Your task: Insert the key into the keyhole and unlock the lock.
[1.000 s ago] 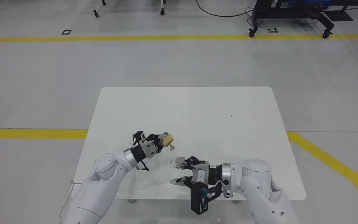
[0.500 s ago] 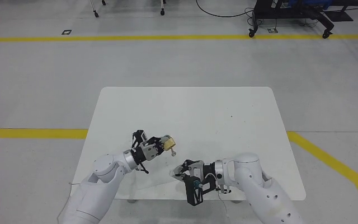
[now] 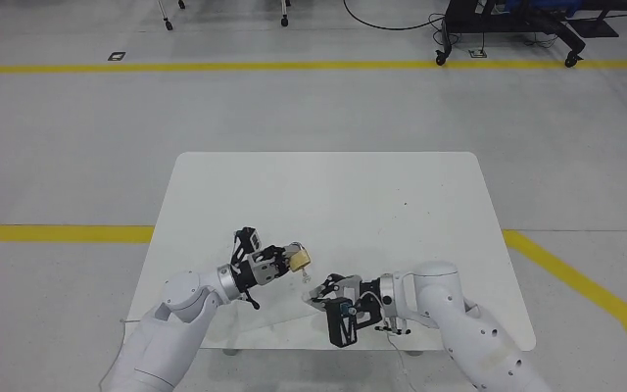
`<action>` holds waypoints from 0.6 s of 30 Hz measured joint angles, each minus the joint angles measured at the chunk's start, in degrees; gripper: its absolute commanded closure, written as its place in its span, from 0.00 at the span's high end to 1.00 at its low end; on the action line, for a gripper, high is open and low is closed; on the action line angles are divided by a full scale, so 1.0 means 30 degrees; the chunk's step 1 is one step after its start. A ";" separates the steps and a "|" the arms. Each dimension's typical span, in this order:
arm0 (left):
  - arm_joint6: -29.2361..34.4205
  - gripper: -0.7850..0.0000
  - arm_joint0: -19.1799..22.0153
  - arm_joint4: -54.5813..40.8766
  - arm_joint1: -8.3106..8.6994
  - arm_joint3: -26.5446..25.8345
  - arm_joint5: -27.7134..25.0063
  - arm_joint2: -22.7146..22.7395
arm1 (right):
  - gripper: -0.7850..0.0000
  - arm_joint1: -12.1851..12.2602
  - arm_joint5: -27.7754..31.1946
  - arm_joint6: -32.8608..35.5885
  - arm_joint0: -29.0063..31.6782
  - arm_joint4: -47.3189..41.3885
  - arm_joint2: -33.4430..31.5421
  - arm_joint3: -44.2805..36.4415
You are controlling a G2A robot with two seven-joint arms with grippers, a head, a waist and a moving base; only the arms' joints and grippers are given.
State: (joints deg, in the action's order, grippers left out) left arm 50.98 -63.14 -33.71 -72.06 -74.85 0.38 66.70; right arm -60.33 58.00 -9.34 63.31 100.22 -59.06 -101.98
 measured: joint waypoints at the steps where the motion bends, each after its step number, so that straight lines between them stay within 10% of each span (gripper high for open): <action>1: 0.0026 0.00 -0.0018 0.0028 0.0005 -0.0027 -0.0034 -0.0009 | 0.00 0.0039 0.0000 0.0112 -0.0038 -0.0200 0.0017 0.0010; 18: 0.0468 0.00 -0.0130 0.0474 0.0117 -0.0354 -0.0091 -0.0118 | 0.00 0.0333 -0.0009 0.1864 -0.0596 -0.2210 0.0225 0.0287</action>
State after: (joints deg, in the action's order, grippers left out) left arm 52.38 -63.53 -32.29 -71.71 -75.91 0.11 66.34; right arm -59.33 57.97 -3.74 61.52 93.59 -58.39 -101.11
